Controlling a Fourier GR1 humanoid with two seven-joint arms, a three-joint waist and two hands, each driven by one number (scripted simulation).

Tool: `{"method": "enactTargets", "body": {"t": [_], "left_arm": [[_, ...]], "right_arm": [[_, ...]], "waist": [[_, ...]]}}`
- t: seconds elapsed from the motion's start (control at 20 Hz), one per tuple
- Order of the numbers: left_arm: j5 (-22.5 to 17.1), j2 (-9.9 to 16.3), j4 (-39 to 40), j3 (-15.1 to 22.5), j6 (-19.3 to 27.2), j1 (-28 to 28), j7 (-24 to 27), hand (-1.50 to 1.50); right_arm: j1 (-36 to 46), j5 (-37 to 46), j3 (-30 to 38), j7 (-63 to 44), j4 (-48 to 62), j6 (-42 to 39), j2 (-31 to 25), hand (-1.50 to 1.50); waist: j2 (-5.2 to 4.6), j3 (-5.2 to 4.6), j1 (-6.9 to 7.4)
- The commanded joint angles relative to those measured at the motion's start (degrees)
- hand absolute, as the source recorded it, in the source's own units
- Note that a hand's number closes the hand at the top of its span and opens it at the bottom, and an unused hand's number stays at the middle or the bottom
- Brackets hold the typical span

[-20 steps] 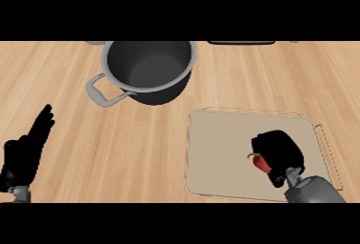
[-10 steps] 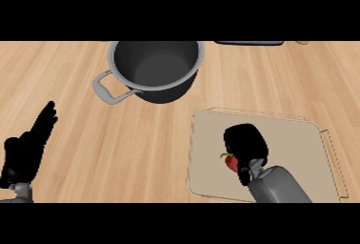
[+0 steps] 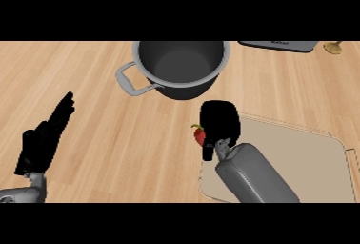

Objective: Pick the bell pepper from the tray and place it in the pot

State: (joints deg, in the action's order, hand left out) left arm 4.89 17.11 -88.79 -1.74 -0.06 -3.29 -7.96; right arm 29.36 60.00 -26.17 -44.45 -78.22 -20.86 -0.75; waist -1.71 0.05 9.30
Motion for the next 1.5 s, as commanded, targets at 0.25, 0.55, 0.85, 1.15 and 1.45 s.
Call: {"method": "enactTargets", "body": {"t": [0.25, 0.55, 0.85, 1.15, 1.45], "left_arm": [[0.8, -1.4, 2.0, 2.7, -1.0, -2.5, -0.6, 0.0], [1.7, -1.5, 2.4, 3.0, -0.4, -4.7, -1.4, 0.0], [1.8, -1.6, 3.1, 3.0, -0.5, -4.5, -1.4, 0.0], [1.9, -1.4, 2.8, 2.0, 0.4, -6.7, -2.7, 0.0], [2.0, -1.4, 2.4, 1.4, 1.0, -4.1, -1.9, 0.0]], "right_arm": [[21.6, 7.1, -4.3, -21.4, 4.2, 9.9, 0.7, 1.5], [32.9, 7.2, -2.2, -28.5, 7.8, 15.6, 0.7, 1.5], [38.8, 7.1, -0.4, -31.3, 13.9, 24.0, 0.7, 1.5], [44.1, 6.7, 1.4, -30.6, 22.0, 28.9, 0.7, 1.5], [47.5, 5.5, 5.1, -26.9, 30.7, 34.7, 0.7, 1.5]], "waist": [[0.63, -0.57, 2.48], [0.44, -0.41, 3.22], [-0.2, -0.38, 3.18], [-0.42, -0.33, 2.11], [-0.31, -0.26, 0.5]]}}
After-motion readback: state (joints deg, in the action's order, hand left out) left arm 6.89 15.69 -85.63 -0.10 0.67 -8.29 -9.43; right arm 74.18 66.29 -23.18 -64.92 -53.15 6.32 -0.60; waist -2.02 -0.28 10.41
